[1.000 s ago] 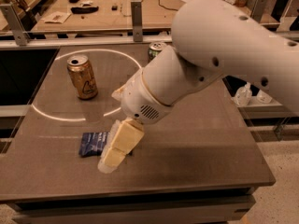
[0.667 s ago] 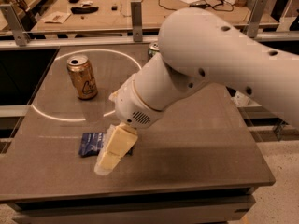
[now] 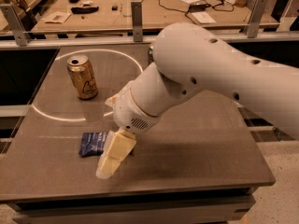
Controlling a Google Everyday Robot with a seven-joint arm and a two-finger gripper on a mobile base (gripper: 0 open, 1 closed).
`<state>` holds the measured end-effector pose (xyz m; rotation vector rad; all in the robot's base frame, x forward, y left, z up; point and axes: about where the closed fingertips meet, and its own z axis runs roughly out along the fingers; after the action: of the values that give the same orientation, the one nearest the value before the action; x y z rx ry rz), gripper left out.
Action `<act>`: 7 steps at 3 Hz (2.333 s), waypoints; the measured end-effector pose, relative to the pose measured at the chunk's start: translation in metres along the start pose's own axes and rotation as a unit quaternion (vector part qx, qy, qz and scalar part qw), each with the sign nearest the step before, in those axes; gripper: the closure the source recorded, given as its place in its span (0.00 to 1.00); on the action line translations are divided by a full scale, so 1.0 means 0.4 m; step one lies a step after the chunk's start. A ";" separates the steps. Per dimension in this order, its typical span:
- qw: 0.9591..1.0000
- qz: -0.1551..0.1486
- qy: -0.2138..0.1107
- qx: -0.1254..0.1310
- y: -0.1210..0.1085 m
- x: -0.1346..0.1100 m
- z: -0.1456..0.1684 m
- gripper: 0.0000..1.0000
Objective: Pick rxbar blueberry
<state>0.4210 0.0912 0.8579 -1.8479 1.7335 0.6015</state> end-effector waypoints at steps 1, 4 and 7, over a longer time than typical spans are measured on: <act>1.000 0.000 0.000 0.000 0.000 0.000 0.000 0.00; 0.998 -0.010 0.057 0.007 0.004 0.013 0.030 0.00; 0.998 0.007 0.068 -0.002 -0.002 0.080 0.095 0.14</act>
Offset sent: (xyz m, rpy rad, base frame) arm -0.0004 0.0042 -0.0029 -0.0374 0.0013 0.0074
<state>0.4257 0.0915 0.8086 -1.9201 1.8339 0.4947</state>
